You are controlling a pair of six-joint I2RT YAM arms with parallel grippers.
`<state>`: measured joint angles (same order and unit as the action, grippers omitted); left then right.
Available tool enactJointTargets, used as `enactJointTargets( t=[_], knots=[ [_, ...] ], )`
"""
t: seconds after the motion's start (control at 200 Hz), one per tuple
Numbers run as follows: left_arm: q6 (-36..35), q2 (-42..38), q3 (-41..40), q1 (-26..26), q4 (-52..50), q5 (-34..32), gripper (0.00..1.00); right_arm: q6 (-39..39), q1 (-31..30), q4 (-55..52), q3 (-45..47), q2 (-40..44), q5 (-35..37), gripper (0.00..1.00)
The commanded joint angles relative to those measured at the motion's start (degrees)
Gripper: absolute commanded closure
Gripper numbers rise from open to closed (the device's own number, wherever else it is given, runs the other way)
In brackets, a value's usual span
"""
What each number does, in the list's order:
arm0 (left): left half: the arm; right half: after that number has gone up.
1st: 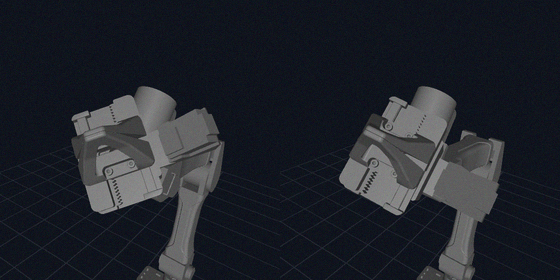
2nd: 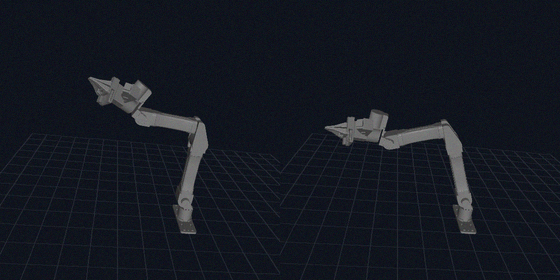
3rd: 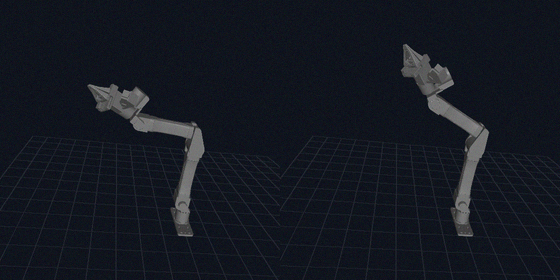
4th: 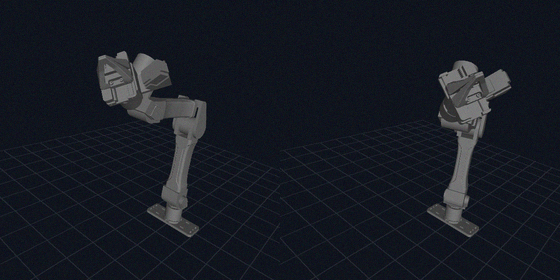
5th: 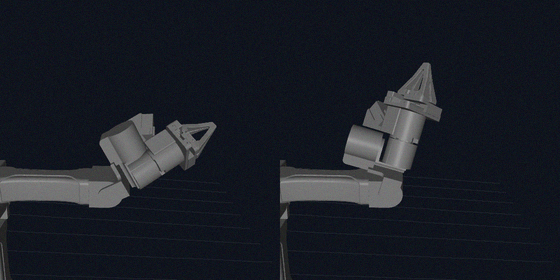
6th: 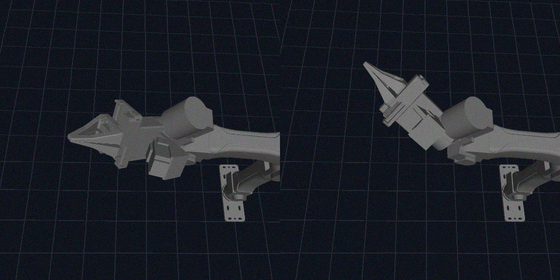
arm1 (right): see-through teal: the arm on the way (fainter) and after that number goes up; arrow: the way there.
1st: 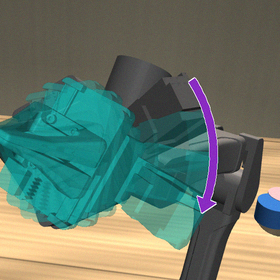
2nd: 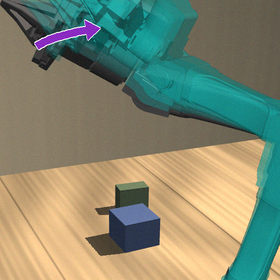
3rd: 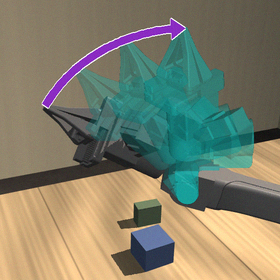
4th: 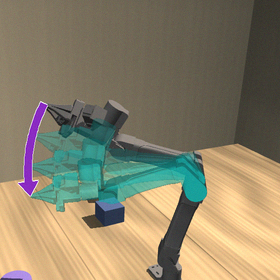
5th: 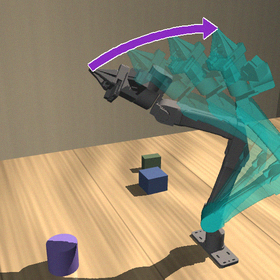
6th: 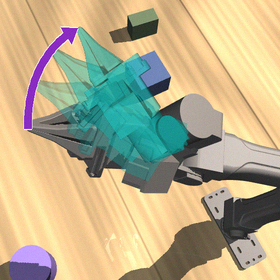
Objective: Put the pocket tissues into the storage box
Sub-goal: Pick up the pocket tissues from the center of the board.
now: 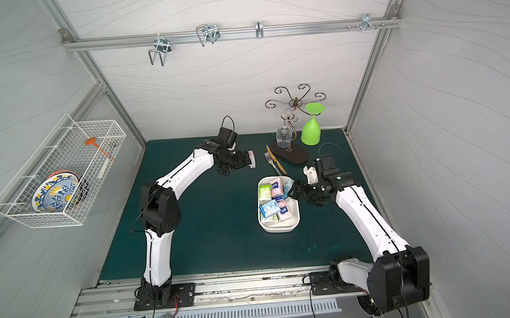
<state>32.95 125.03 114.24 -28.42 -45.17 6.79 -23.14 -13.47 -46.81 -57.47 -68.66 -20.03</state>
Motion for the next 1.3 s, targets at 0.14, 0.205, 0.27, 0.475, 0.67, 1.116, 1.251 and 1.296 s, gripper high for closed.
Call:
enactJointTargets(
  t=[0.14,0.205,0.27,0.475,0.67,1.116,1.251,1.296],
  knots=[
    [-3.02,10.69,12.53,0.22,-0.63,-3.61,0.02,0.09,0.34,0.83,-1.31,-2.65,-0.28,0.22],
    [-2.89,12.61,14.20,0.21,0.02,-3.98,0.02,0.35,0.35,1.21,-1.33,-3.57,-0.27,0.22],
    [-2.63,14.23,15.36,0.25,1.36,-3.78,0.02,0.59,0.29,1.52,-1.26,-4.32,-0.27,0.22],
    [-2.25,18.82,18.82,0.24,4.86,-2.31,0.05,1.84,0.81,1.81,-1.33,-6.11,-0.36,0.22],
    [-1.71,22.25,22.28,0.18,5.41,-3.52,0.10,2.78,1.95,1.54,-1.06,-6.70,-0.95,0.22],
    [1.11,27.59,28.36,0.23,6.82,-2.85,0.49,3.10,3.13,0.80,-1.58,-6.67,-2.02,0.22],
    [0.42,27.33,28.08,0.69,6.84,-2.10,0.77,2.90,3.15,0.81,-1.77,-6.73,-2.27,0.22],
    [0.13,26.83,27.56,0.87,6.88,-1.74,0.85,2.83,3.22,0.84,-1.85,-6.75,-2.54,0.22]
  ],
)
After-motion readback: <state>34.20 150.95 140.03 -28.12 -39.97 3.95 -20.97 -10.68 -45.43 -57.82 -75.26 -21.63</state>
